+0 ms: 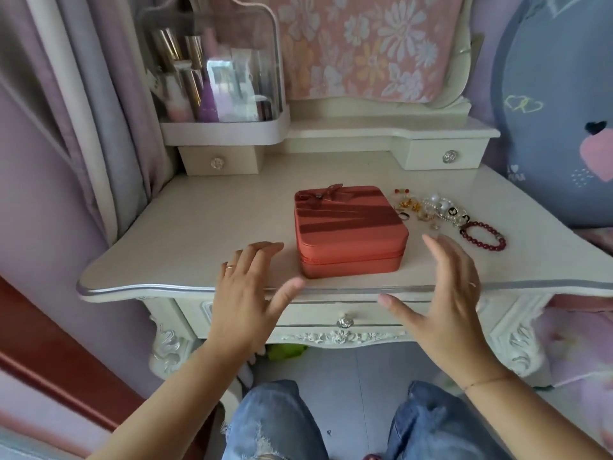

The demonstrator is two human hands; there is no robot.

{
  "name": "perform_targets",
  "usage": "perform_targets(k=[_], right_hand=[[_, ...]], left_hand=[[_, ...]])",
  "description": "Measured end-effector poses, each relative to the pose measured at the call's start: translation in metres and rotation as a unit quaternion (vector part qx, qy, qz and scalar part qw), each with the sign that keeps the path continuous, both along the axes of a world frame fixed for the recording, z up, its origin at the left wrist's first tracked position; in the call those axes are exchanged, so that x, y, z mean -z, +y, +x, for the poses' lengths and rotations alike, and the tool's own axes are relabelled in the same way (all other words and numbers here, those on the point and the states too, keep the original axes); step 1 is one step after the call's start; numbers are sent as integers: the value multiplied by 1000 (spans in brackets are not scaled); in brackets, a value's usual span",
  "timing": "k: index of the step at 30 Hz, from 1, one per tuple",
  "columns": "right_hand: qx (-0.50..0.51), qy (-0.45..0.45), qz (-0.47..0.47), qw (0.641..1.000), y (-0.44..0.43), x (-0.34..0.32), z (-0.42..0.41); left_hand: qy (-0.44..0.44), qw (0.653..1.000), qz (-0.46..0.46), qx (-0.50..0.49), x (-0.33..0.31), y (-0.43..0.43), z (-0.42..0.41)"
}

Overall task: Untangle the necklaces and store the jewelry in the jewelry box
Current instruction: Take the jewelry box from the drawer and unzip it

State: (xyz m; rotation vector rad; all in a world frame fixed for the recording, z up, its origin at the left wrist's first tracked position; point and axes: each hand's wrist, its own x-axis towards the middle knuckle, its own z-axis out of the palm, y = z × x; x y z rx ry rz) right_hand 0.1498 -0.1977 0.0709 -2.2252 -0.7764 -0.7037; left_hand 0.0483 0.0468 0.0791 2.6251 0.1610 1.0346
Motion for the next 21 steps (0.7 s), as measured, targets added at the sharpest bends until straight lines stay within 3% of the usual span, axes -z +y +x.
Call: perform_targets(k=[2,5,8,12,16,21], right_hand=[[-34,14,23,999,10,-22,7],[-53,-16,5,998,35,-47,25],[-81,-24,-44,995,53,-50,38],[-102,-11,-40,994,55,-47,40],[-129,5,-30,991,53,-47,45],[-175,42,-27,983,47,-55,57]], left_hand=[[-2,984,-166,70,-23,3,15],[27,908,-404,104,-45,21,60],[90,893,-428,106,-52,42,98],[147,870,-443,161,-49,53,118],[216,813,-495,218,-44,65,132],[200,832,-480,191,-47,71,142]])
